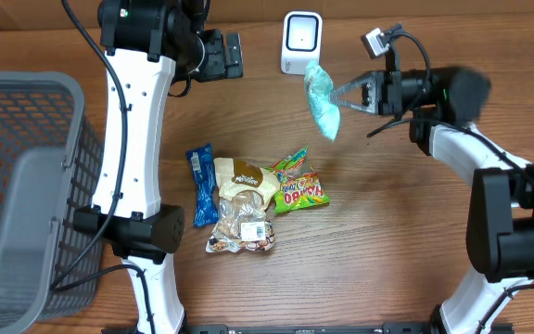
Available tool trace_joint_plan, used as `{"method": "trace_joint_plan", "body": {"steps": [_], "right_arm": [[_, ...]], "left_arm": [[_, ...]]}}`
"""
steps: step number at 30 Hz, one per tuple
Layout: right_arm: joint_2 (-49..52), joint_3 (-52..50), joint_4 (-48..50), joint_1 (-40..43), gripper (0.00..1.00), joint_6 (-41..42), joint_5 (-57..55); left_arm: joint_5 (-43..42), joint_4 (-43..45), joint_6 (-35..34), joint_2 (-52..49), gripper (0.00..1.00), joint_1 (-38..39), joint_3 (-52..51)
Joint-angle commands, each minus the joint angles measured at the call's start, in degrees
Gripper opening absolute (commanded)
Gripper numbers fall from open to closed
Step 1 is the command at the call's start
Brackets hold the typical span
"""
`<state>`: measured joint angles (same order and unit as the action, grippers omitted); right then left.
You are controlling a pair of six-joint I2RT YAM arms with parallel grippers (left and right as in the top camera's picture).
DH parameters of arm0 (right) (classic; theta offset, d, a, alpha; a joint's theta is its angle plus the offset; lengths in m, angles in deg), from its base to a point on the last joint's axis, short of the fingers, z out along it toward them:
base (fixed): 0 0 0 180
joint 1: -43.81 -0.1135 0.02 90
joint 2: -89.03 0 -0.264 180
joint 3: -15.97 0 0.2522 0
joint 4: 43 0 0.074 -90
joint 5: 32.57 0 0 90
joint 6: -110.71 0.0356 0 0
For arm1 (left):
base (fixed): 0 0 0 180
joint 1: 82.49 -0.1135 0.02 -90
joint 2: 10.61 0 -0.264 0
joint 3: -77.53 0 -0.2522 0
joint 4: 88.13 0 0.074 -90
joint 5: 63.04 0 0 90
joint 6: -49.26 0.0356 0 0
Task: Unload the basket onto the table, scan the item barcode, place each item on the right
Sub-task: 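Lift the mint-green packet with the right gripper toward the scanner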
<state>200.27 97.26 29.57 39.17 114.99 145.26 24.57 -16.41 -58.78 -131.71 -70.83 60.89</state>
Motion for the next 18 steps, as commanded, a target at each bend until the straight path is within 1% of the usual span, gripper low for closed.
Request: {"method": "trace_joint_plan", "body": {"steps": [1,7,12,18], "right_arm": [[-2.2,0.9,3.1,-0.2,0.03,20.0,1.3],[-6.5,1.7,3.4,-0.1,0.03,22.8,1.4],[-11.0,6.5,3.5,1.4,0.03,23.8,1.6],[-11.4,7.5,3.9,1.9,0.03,22.8,1.6]], "left_arm": [[-0.2,0.1,-0.2,-0.4,1.0,0.4,0.2],[-0.2,0.1,-0.2,-0.4,1.0,0.4,0.2],[-0.2,0.1,-0.2,-0.4,1.0,0.4,0.2],[-0.2,0.1,-0.2,-0.4,1.0,0.4,0.2]]}}
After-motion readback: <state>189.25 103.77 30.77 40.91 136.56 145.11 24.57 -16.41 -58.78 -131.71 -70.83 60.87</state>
